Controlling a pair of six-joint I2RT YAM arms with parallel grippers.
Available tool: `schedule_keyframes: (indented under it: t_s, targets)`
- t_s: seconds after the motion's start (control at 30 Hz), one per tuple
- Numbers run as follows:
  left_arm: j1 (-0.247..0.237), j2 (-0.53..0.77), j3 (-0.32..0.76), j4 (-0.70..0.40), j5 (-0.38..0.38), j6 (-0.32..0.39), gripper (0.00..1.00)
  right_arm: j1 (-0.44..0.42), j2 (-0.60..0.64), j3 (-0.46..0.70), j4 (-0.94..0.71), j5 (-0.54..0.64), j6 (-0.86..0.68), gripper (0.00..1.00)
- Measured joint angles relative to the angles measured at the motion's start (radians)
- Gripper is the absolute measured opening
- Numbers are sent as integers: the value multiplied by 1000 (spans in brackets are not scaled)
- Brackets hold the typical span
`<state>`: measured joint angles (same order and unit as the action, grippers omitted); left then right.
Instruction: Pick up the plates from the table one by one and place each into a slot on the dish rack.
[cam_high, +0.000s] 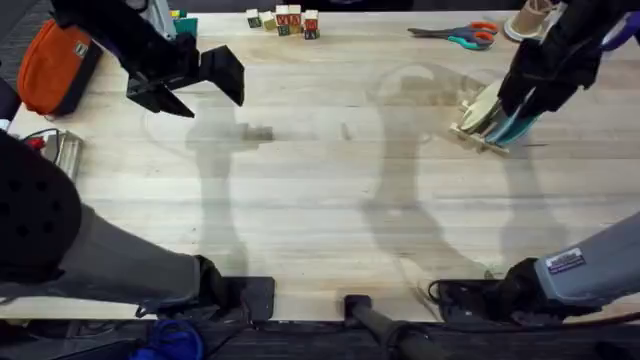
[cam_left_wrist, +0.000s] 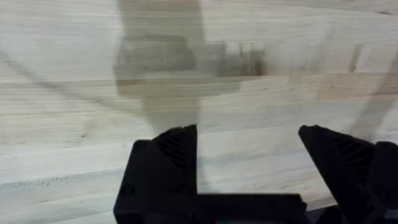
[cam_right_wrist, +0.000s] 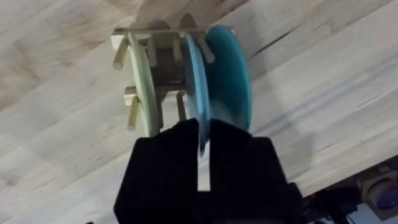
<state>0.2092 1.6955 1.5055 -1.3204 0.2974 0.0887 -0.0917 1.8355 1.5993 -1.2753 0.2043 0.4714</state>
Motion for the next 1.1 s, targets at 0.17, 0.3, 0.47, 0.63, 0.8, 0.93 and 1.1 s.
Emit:
schedule_keyframes:
  t_s: [0.17, 0.3, 0.47, 0.63, 0.8, 0.93, 1.1]
  targets:
    - [0, 0, 0, 0, 0, 0, 995, 0, -1, 0, -2, 0, 0, 168]
    - [0, 0, 0, 0, 0, 0, 995, 0, -11, 0, -3, 1, 0, 183]
    - [0, 0, 0, 0, 0, 0, 995, 0, -23, 0, -4, 1, 0, 185]
    - [0, 0, 0, 0, 0, 0, 995, 0, -32, 0, -5, 1, 0, 185]
    - [0, 0, 0, 0, 0, 0, 995, 0, -37, 2, -15, 2, 0, 179]
    - [0, 0, 0, 0, 0, 0, 996, 0, -38, 21, -41, 5, 0, 179]
    - [0, 0, 0, 0, 0, 0, 995, 0, -38, 80, -119, 6, 0, 176]
